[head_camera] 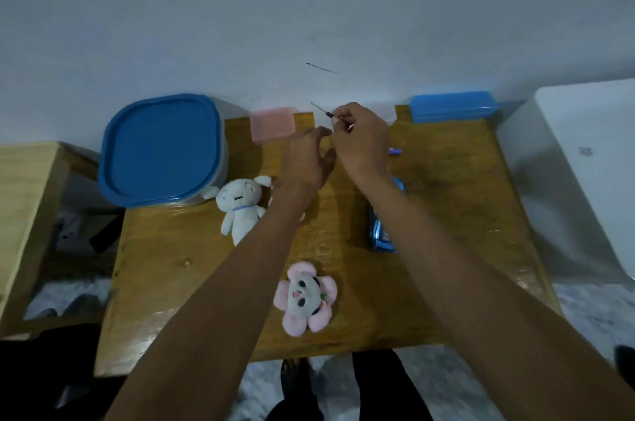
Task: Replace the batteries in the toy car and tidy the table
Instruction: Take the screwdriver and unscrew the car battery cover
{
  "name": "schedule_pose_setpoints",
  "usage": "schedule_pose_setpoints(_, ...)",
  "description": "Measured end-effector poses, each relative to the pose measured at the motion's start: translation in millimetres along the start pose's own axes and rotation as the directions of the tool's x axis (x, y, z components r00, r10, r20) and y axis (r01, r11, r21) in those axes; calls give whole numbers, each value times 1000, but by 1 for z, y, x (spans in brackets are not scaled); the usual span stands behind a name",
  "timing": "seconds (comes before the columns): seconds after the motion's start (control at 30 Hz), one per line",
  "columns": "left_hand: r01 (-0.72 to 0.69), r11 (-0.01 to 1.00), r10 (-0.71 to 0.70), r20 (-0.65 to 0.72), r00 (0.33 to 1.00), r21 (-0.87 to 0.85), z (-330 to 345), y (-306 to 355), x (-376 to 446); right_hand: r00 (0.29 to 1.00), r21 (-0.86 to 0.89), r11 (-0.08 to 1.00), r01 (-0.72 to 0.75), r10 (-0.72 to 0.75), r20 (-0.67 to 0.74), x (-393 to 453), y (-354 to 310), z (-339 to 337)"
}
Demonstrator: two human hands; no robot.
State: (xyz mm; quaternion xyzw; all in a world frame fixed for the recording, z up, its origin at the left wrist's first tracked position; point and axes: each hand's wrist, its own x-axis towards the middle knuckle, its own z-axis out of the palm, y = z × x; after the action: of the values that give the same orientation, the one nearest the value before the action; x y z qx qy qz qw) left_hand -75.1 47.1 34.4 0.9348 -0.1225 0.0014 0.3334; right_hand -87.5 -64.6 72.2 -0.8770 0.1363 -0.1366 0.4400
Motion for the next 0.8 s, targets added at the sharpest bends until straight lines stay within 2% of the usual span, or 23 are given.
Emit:
schedule_pose_setpoints(0.13,-50,999,47,170,984,11,38,49,-25,995,22,996,-82,83,-56,-16,19,-43)
schedule_pose_setpoints(0.2,-23,998,8,290,957,50,64,61,-37,990,42,993,-109,112,-80,-26,27,-63)
schedule_pose_setpoints(0.27,2,980,-79,373,924,201,85,73,-47,981,47,989,-137,142,-129,-37,37,-82)
schedule_pose_setpoints(0.37,122,959,-222,413,883,255,99,93,-61,961,23,981,-190,191,-200,-54,53,-107)
schedule_pose_setpoints(0.53,117,909,-288,398,871,400,120,99,-72,938,39,967,-251,253,-238,-75,82,-131)
schedule_pose_setpoints(0.67,200,908,-342,375,861,369,127,107,-63,924,38,955,-295,296,-243,-82,96,-139)
schedule_pose_setpoints(0.8,268,930,-344,343,874,251,123,109,-60,919,38,947,-320,320,-230,-80,97,-142)
